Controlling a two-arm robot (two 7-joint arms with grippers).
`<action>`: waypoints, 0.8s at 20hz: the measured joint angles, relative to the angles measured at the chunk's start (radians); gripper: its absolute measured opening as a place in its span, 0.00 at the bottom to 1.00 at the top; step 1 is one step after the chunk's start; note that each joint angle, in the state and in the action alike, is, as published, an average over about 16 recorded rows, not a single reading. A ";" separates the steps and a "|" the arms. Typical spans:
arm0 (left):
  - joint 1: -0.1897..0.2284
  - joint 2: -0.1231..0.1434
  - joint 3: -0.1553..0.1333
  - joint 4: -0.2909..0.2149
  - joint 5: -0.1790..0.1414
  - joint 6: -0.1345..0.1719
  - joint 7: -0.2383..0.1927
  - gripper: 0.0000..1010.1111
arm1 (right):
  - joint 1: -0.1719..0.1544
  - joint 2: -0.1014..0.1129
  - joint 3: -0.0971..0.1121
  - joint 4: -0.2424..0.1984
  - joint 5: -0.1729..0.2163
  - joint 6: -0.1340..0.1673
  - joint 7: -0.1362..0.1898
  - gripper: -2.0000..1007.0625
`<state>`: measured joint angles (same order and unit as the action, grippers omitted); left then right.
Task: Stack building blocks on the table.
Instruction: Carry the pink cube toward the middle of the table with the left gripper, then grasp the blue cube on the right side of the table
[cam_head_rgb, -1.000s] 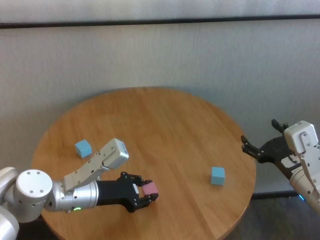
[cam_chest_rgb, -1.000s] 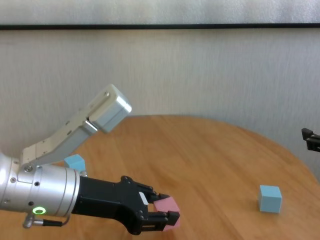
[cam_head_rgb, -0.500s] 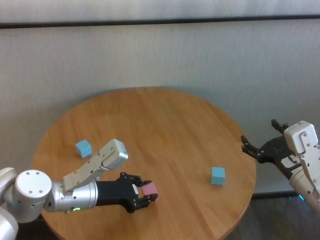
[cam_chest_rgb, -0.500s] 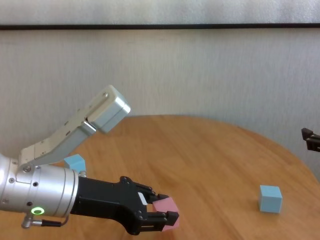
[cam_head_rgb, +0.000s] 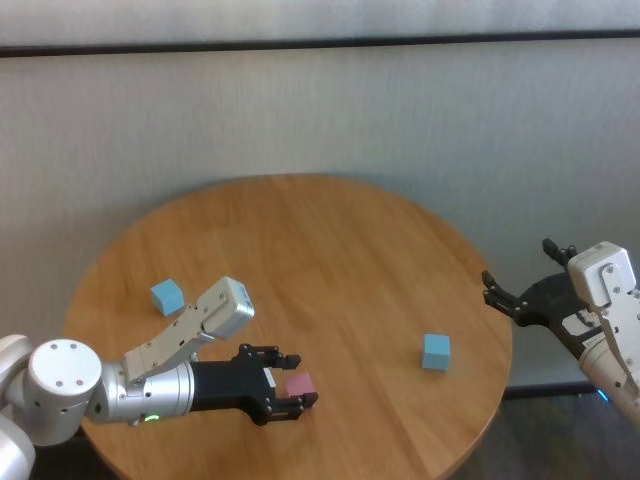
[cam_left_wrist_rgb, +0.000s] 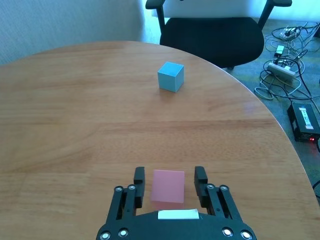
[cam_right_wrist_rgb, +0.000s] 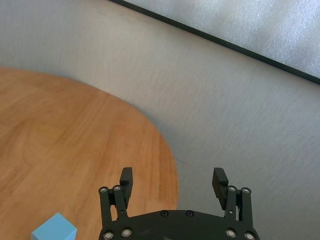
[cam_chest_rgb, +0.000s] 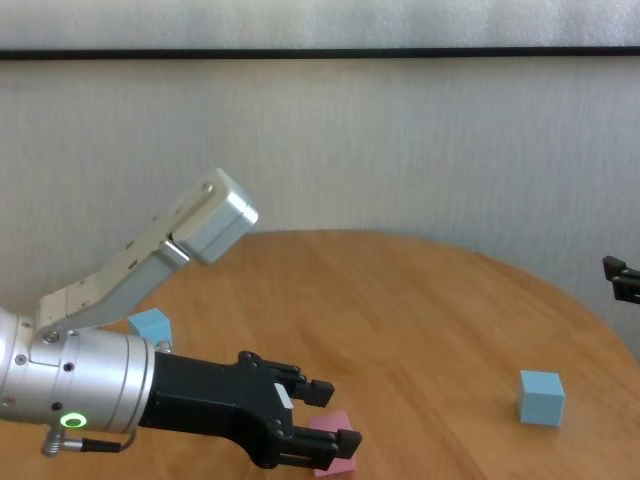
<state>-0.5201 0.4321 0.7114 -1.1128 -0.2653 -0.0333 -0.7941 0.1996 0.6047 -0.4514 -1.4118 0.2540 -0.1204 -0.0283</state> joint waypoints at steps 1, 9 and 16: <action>0.000 0.000 0.000 0.000 0.000 0.000 -0.001 0.63 | 0.000 0.000 0.000 0.000 0.000 0.000 0.000 1.00; 0.019 0.017 -0.023 -0.039 -0.032 -0.003 -0.001 0.87 | 0.000 0.000 0.000 0.000 0.000 0.000 0.000 1.00; 0.078 0.048 -0.093 -0.126 -0.076 -0.022 0.086 0.97 | 0.000 0.000 0.000 0.000 0.000 0.000 0.000 1.00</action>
<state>-0.4421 0.4797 0.6183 -1.2387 -0.3414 -0.0550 -0.7084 0.1996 0.6047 -0.4514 -1.4119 0.2540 -0.1204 -0.0283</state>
